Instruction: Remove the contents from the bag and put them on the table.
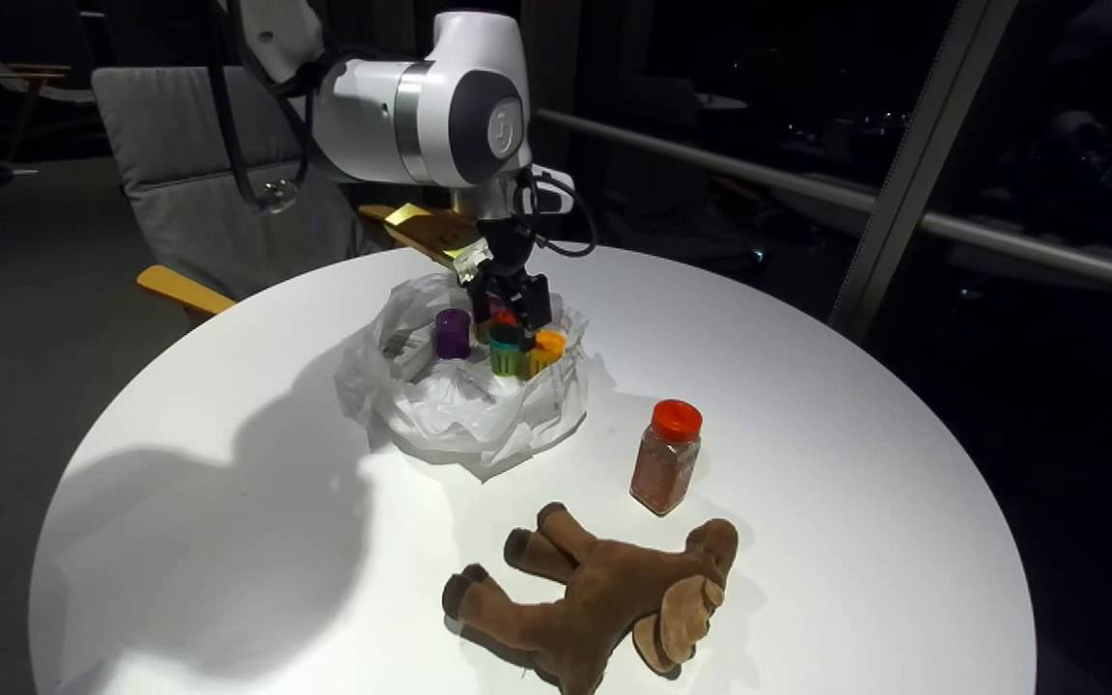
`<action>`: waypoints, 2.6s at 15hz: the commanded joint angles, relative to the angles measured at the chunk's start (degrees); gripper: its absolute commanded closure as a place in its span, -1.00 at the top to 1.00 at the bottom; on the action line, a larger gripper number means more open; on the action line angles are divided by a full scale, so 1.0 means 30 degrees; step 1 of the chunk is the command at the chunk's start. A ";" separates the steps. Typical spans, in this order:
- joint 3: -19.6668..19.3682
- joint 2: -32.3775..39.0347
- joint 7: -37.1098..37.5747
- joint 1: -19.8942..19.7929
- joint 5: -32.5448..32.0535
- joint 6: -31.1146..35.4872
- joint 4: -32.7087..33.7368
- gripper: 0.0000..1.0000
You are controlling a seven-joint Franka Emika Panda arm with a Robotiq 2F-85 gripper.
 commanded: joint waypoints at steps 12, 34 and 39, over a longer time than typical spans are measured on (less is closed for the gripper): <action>-0.0016 0.1338 -0.0280 -0.0155 0.1782 -0.1224 0.2093 1.00; -0.2921 -0.7148 0.0966 0.1701 -0.1411 0.1337 -0.8382 -0.54; -0.2359 -0.9493 -0.0690 0.0152 -0.1183 0.3363 -1.2895 -0.54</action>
